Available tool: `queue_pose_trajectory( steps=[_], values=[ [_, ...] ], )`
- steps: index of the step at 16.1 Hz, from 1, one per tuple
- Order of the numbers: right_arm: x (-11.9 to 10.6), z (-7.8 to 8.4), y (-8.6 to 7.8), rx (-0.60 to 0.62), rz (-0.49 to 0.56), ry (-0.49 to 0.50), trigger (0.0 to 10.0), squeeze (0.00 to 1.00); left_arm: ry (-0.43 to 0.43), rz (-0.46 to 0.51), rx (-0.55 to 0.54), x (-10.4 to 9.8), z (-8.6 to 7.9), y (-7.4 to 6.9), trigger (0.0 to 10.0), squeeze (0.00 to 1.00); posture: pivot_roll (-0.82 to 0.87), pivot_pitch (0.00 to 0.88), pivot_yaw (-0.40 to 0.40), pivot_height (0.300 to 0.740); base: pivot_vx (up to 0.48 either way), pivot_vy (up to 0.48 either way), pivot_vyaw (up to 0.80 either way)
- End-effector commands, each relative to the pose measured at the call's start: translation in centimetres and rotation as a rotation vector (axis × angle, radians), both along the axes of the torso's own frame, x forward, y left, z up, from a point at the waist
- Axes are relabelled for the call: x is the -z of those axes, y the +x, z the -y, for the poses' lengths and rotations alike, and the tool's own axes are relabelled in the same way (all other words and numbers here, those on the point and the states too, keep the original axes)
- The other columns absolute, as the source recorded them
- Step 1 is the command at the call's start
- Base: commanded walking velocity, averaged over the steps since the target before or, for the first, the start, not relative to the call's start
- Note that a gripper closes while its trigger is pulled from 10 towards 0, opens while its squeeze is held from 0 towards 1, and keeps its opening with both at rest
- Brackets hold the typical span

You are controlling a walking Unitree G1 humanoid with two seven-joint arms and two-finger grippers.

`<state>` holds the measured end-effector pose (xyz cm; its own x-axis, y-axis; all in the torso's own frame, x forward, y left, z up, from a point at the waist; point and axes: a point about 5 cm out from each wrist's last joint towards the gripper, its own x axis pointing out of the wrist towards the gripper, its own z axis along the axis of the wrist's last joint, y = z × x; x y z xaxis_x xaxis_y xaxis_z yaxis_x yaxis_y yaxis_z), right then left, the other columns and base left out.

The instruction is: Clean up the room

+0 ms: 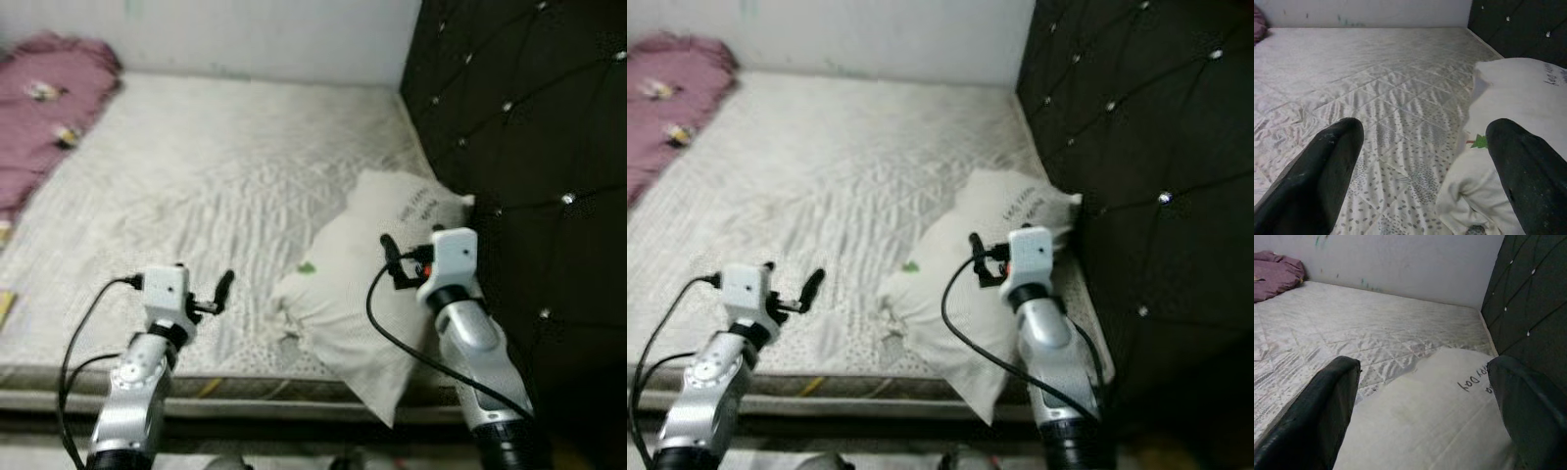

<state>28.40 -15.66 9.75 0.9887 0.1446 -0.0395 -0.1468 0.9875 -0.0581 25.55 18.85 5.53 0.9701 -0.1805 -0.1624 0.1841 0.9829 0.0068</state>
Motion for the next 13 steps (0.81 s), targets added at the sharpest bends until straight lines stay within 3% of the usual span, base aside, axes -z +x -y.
queue_pose_trajectory(
  steps=[1, 7, 11, 13],
  values=[
    [-0.3, 0.2, 0.1, 0.011, 0.011, -0.005, 10.0, 0.00, 0.008, 0.003, 0.009, -0.1, 0.1, 0.0, 10.0, 0.00, -0.02, 0.000, -0.039, 0.740, 0.000, -0.247, 0.00],
    [-0.2, 0.3, -0.1, 0.015, 0.002, -0.007, 10.0, 0.00, 0.003, 0.000, 0.006, -0.1, 0.1, -0.1, 10.0, 0.00, -0.02, 0.000, -0.040, 0.740, 0.000, -0.307, 0.00],
    [-0.1, 0.4, -0.1, 0.020, -0.001, -0.007, 10.0, 0.00, -0.020, 0.000, -0.031, -0.2, -0.4, -0.2, 10.0, 0.00, -0.02, 0.000, -0.040, 0.740, 0.000, 0.000, -0.53],
    [-0.1, 0.4, -0.1, 0.018, -0.002, -0.010, 10.0, 0.00, 0.007, -0.027, -0.093, 0.2, -1.5, -0.2, 10.0, 0.00, -0.02, 0.000, -0.041, 0.740, 0.000, 0.000, -0.80]
  ],
)
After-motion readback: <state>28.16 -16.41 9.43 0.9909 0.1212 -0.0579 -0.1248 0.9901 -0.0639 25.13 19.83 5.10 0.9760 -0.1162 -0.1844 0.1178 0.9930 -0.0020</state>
